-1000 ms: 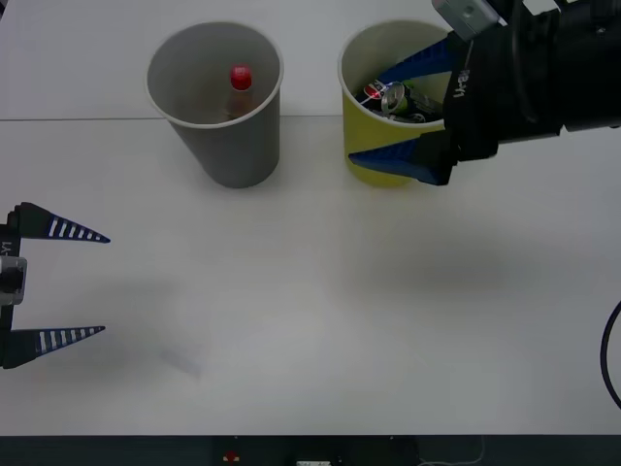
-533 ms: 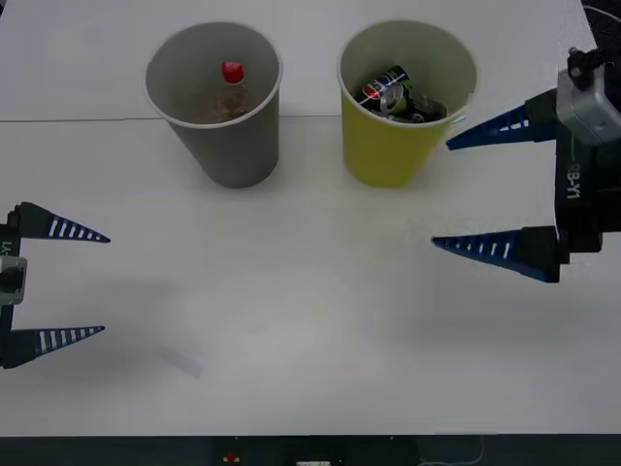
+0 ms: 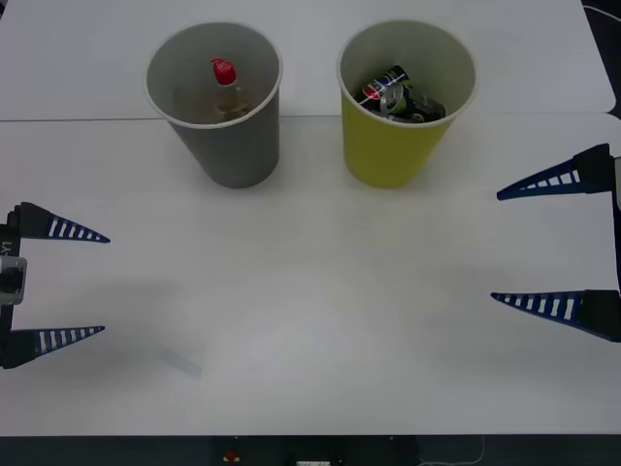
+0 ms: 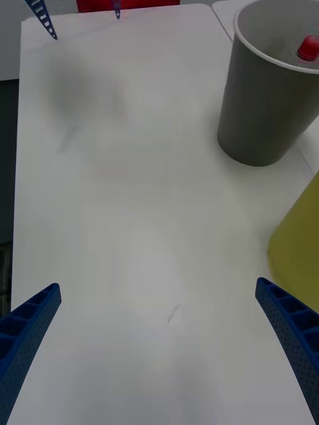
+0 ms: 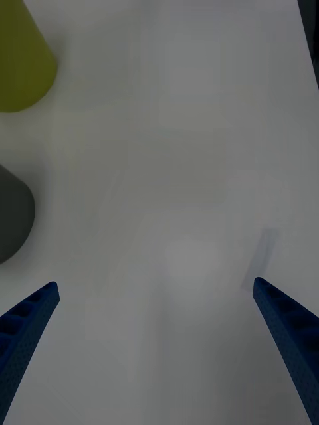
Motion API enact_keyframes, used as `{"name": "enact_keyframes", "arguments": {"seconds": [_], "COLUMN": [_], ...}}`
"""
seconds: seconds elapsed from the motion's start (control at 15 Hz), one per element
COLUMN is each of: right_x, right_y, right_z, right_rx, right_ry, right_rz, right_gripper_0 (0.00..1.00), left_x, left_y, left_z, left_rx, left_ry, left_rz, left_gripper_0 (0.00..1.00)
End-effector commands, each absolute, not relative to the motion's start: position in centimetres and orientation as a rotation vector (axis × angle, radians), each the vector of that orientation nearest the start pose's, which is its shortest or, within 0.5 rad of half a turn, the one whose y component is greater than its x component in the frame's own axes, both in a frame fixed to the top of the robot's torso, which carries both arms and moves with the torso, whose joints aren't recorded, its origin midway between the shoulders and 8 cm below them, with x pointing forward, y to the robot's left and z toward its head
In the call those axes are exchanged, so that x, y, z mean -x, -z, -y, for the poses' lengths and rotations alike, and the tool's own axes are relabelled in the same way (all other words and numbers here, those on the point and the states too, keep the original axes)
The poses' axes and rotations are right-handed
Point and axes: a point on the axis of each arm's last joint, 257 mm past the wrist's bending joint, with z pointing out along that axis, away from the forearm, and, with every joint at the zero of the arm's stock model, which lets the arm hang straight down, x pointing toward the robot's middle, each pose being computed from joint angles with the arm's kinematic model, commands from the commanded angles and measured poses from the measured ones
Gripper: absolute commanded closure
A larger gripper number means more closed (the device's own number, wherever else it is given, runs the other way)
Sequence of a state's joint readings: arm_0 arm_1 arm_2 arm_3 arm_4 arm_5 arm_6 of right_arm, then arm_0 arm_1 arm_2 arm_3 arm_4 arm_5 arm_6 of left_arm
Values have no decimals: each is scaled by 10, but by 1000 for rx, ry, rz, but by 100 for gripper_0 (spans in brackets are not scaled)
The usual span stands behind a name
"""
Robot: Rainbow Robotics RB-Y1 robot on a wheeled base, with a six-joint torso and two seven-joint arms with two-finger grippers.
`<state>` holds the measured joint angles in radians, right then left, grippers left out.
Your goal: Put the can into the green bin and the plastic bottle into the gray bin
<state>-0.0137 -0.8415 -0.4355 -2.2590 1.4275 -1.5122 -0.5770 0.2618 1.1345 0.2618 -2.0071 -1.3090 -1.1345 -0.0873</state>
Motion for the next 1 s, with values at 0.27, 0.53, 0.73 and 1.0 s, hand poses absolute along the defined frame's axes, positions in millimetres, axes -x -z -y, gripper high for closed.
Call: {"name": "enact_keyframes", "arguments": {"seconds": [0.27,0.53,0.73,1.0], "right_x": [-325,-329,-330,-332], "right_y": [110,123,135,142], "right_z": [236,258,275,285], "right_rx": [1595,1623,1637,1633], "right_ry": [-320,-327,-322,-320], "right_rz": [-1572,-1556,-1542,-1539], "right_gripper_0": [0,0,0,0], "left_x": [-341,-341,-341,-341], "left_y": [167,167,167,167], "left_z": [-286,-286,-286,-286], "left_rx": [-1762,-1762,-1762,-1762], "left_ry": [118,118,118,118], "left_rz": [-1444,-1444,-1444,-1444], "left_gripper_0": [0,0,0,0]}}
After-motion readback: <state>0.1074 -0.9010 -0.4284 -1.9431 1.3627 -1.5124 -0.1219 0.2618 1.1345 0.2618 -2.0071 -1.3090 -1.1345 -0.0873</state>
